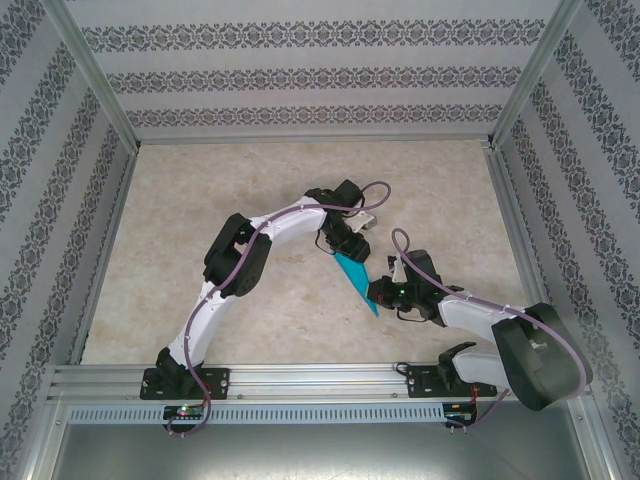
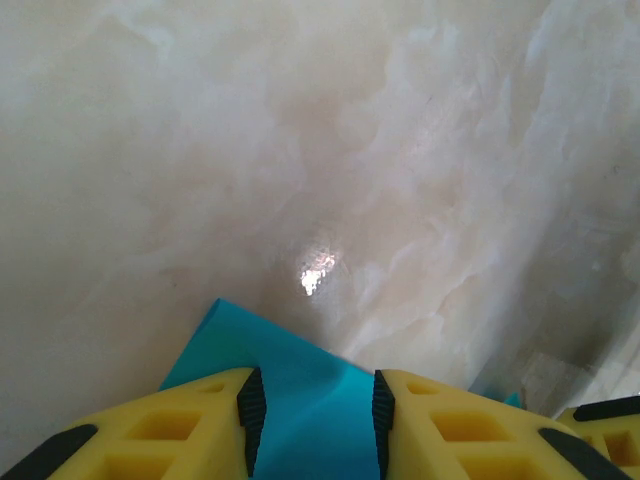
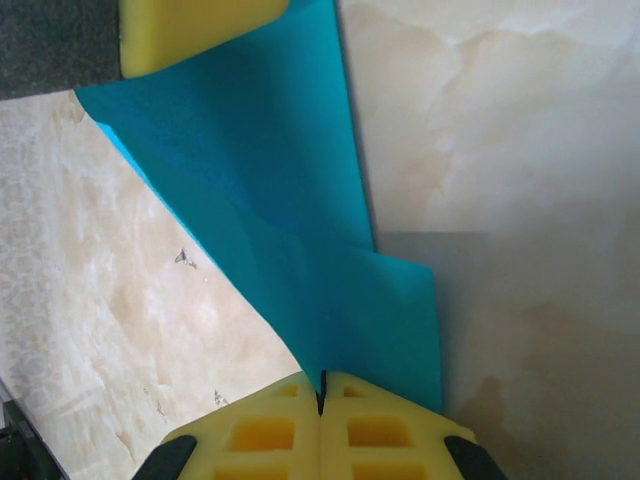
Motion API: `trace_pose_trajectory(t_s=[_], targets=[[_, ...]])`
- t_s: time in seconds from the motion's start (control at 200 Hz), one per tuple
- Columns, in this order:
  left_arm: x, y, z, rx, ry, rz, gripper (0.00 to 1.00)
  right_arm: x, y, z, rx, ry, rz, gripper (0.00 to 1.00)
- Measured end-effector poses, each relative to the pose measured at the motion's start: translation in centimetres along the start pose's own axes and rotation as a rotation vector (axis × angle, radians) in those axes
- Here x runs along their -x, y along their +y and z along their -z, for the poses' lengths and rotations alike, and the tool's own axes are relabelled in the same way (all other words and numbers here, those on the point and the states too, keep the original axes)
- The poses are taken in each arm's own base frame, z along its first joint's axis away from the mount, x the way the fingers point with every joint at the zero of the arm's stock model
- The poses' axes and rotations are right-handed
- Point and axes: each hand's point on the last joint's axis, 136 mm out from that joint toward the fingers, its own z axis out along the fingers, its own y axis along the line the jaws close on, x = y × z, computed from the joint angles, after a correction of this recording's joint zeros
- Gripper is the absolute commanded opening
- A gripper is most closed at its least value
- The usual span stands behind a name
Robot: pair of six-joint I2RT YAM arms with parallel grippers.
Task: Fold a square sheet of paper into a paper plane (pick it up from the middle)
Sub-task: Fold the wing for the fifth time at the center of the table.
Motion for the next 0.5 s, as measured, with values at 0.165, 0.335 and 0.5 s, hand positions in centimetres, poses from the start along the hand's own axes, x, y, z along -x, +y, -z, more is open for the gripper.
trace_pose_trajectory(t_s=[0.165, 0.335, 0.5], targets=[[0.0, -0.06, -0.02, -0.004, 0.001, 0.0, 0.39, 0.1, -0.48, 0.08, -0.012, 0.0, -0.008, 0.0], [0.02, -0.19, -0.04, -0.013, 0.002, 0.001, 0.4, 0.14, -0.88, -0.08, -0.026, 0.008, -0.02, 0.0], [0.35, -0.45, -0.06, -0.03, -0.001, -0.001, 0.41, 0.21, -0.89, -0.21, -0.033, 0.019, -0.028, 0.0]])
